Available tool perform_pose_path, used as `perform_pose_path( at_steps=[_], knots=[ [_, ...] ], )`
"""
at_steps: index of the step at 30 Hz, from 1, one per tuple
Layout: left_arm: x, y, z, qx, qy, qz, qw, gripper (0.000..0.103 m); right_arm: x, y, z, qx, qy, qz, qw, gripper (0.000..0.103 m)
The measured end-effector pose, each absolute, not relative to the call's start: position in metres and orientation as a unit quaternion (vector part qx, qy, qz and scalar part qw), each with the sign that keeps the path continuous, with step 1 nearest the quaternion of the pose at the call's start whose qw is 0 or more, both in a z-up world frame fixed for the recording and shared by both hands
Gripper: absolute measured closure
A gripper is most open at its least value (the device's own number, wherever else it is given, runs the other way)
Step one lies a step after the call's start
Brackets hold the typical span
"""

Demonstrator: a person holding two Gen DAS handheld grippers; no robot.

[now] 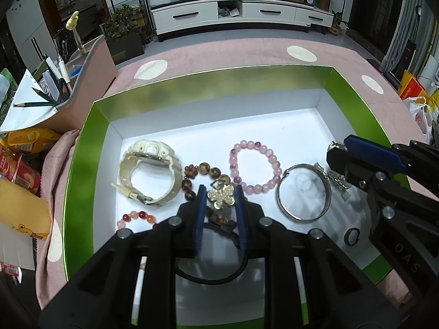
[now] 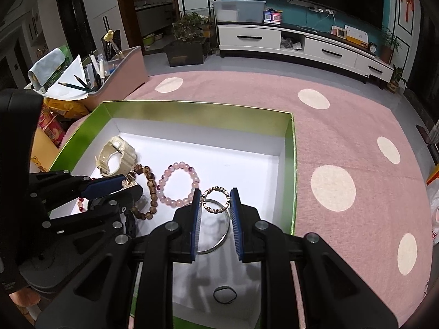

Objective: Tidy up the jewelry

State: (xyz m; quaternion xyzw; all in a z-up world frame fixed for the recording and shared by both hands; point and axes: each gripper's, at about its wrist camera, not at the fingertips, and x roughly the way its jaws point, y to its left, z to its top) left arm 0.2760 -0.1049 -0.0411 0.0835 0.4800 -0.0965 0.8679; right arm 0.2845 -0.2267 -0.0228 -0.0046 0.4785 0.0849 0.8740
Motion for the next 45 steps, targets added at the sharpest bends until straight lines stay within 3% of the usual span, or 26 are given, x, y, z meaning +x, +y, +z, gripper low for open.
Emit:
perform_pose_path(
  at_steps=[6, 11, 15, 17, 20, 22, 26, 28, 31, 45],
  knots=[
    [0.275, -0.106, -0.038, 0.086, 0.476, -0.097, 0.87, 0.081, 0.285, -0.231, -0.022, 0.0, 0.478, 0.079, 0.875, 0.082],
    [0.273, -0.105, -0.036, 0.087, 0.472, -0.096, 0.872, 0.07, 0.283, -0.234, -0.018, 0.002, 0.475, 0.077, 0.876, 0.081],
    [0.27, -0.103, -0.03, 0.084, 0.467, -0.095, 0.875, 0.053, 0.279, -0.236, -0.012, 0.002, 0.47, 0.075, 0.879, 0.07],
    [0.268, -0.102, -0.027, 0.083, 0.464, -0.093, 0.877, 0.049, 0.277, -0.236, -0.009, 0.001, 0.468, 0.073, 0.881, 0.067],
    [0.267, -0.099, -0.023, 0.08, 0.462, -0.09, 0.879, 0.037, 0.275, -0.238, -0.003, 0.001, 0.466, 0.068, 0.882, 0.054],
    [0.266, -0.096, -0.019, 0.077, 0.46, -0.086, 0.88, 0.029, 0.273, -0.239, 0.0, 0.003, 0.465, 0.064, 0.883, 0.039],
    [0.264, -0.088, -0.013, 0.072, 0.46, -0.075, 0.882, 0.019, 0.27, -0.241, 0.005, 0.004, 0.468, 0.056, 0.882, 0.026],
    [0.264, -0.084, -0.01, 0.067, 0.462, -0.072, 0.882, 0.011, 0.268, -0.243, 0.008, 0.006, 0.469, 0.047, 0.882, 0.011],
    [0.262, -0.076, -0.003, 0.063, 0.465, -0.066, 0.881, 0.005, 0.265, -0.247, 0.017, 0.008, 0.471, 0.038, 0.881, 0.001],
    [0.247, -0.052, 0.073, 0.066, 0.45, -0.027, 0.89, 0.002, 0.251, -0.236, 0.075, -0.026, 0.496, 0.038, 0.867, 0.001]
  ],
)
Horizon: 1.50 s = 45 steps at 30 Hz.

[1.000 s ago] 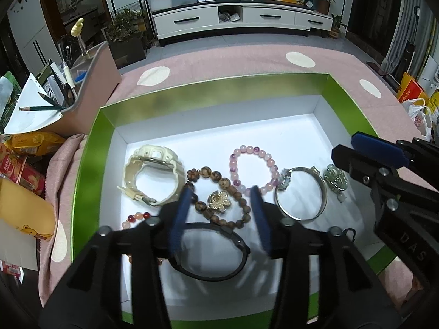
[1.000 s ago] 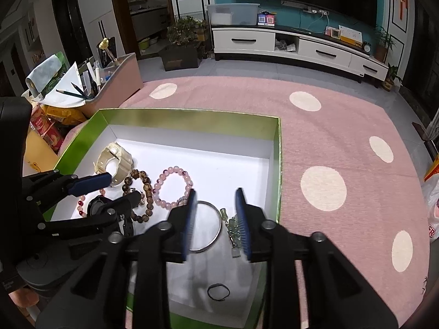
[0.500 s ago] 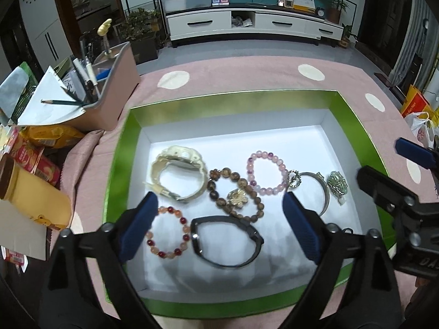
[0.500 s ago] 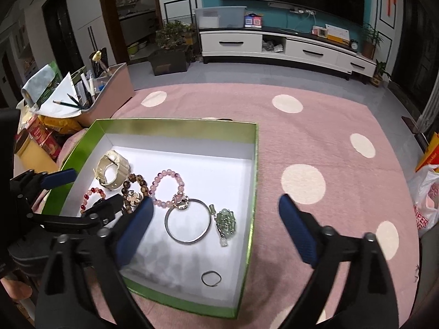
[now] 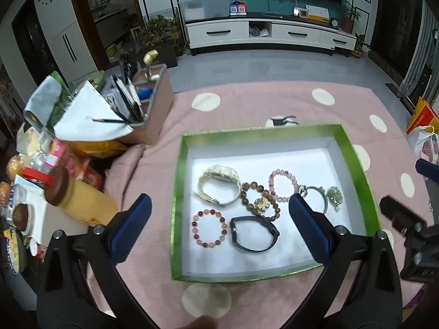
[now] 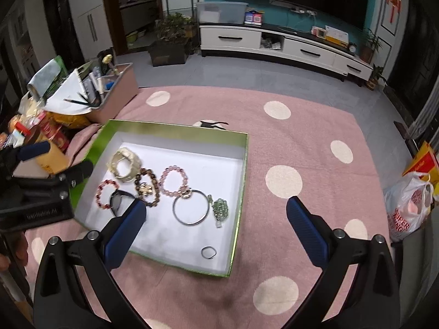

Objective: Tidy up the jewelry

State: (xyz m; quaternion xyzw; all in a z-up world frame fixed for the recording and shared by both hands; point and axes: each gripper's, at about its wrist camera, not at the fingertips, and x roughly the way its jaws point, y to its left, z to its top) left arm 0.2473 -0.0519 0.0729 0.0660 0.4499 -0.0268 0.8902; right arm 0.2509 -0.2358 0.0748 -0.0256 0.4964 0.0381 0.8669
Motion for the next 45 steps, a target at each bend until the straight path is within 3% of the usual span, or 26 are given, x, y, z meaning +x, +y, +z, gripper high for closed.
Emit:
perform_pose_path(
  at_steps=[11, 45],
  knots=[
    [0.244, -0.038, 0.117, 0.047, 0.443, -0.007, 0.895, 0.002, 0.247, -0.218, 0.108, -0.052, 0.487, 0.052, 0.87, 0.001],
    [0.251, -0.038, 0.11, 0.046, 0.445, -0.001, 0.894, 0.002, 0.254, -0.214, 0.094, -0.048, 0.497, 0.057, 0.864, 0.001]
  ],
)
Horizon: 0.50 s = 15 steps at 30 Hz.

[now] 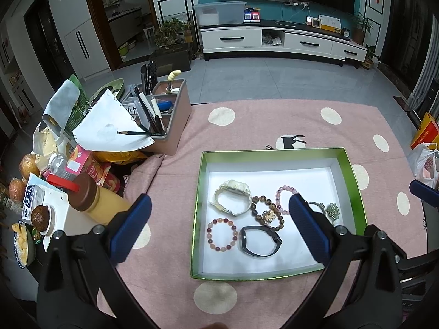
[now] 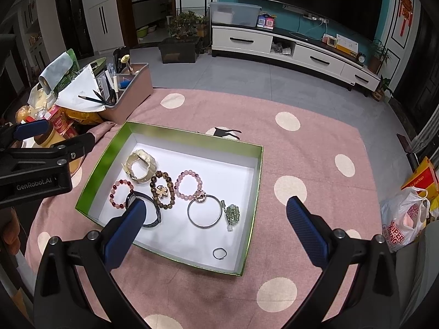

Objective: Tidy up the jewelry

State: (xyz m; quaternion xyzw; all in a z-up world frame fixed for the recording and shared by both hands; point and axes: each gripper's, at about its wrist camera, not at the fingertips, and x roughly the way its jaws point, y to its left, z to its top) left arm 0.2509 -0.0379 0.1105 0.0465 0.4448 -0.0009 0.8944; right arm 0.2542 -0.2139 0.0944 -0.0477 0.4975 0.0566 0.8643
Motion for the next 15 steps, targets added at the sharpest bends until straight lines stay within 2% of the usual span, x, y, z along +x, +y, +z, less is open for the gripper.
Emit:
perform_pose_path(
  at_steps=[15],
  knots=[
    [0.2535, -0.0356, 0.1069, 0.042, 0.448, -0.001, 0.893, 0.002, 0.2547, -0.2133, 0.0936, -0.049, 0.497, 0.056, 0.865, 0.001]
  ],
)
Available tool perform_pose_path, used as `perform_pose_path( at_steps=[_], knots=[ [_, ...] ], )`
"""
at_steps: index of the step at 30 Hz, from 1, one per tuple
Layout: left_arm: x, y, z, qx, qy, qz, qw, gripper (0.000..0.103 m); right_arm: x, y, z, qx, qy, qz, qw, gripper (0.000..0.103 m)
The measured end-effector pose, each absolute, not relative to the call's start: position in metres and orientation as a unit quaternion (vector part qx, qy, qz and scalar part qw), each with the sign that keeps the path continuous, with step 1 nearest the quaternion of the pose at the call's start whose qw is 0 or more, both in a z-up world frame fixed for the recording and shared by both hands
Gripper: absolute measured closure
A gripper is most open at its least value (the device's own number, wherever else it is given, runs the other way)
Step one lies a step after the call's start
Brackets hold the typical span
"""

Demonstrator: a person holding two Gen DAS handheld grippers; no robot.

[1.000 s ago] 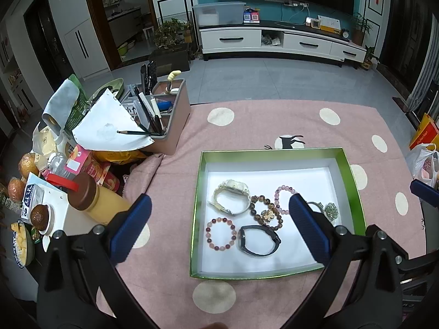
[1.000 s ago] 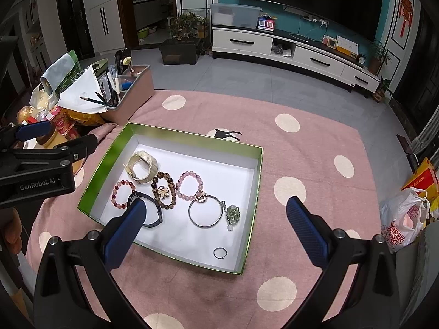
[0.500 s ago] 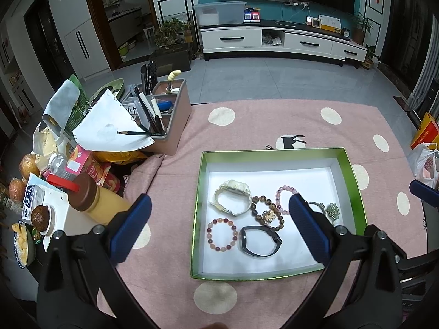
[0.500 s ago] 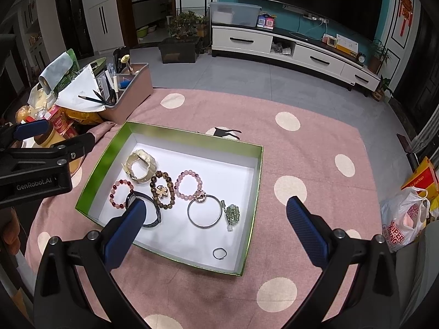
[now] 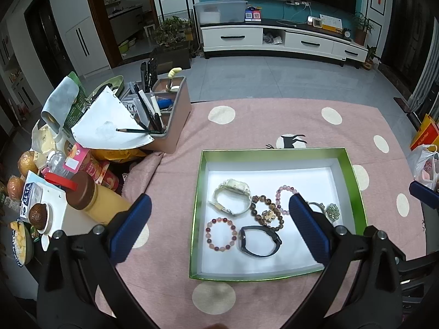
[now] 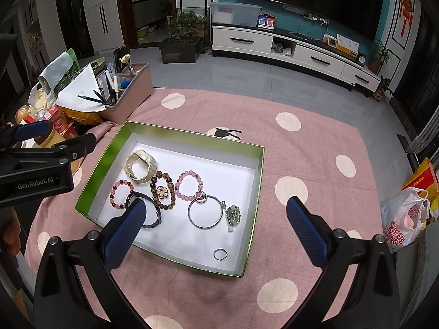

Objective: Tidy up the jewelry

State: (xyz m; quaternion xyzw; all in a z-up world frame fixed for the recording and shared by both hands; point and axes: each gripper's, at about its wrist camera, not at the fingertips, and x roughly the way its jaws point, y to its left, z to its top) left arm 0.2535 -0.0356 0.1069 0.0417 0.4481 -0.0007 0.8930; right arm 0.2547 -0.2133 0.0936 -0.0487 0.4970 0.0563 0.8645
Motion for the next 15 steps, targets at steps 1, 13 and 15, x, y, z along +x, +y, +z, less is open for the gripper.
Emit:
perform_pose_path(
  at_steps=[1, 13, 15],
  knots=[
    [0.253, -0.0361, 0.1064, 0.042, 0.448, 0.0, 0.893, 0.002, 0.255, -0.2133, 0.0934, -0.049, 0.497, 0.056, 0.865, 0.001],
    [0.2519, -0.04, 0.1034, 0.052, 0.45, 0.01, 0.891, 0.002, 0.2568, -0.215, 0.0915, -0.042, 0.494, 0.051, 0.867, 0.001],
    [0.2521, -0.0402, 0.1028, 0.051, 0.451, 0.01, 0.891, 0.002, 0.2569, -0.2151, 0.0916, -0.042, 0.494, 0.051, 0.867, 0.001]
  ],
)
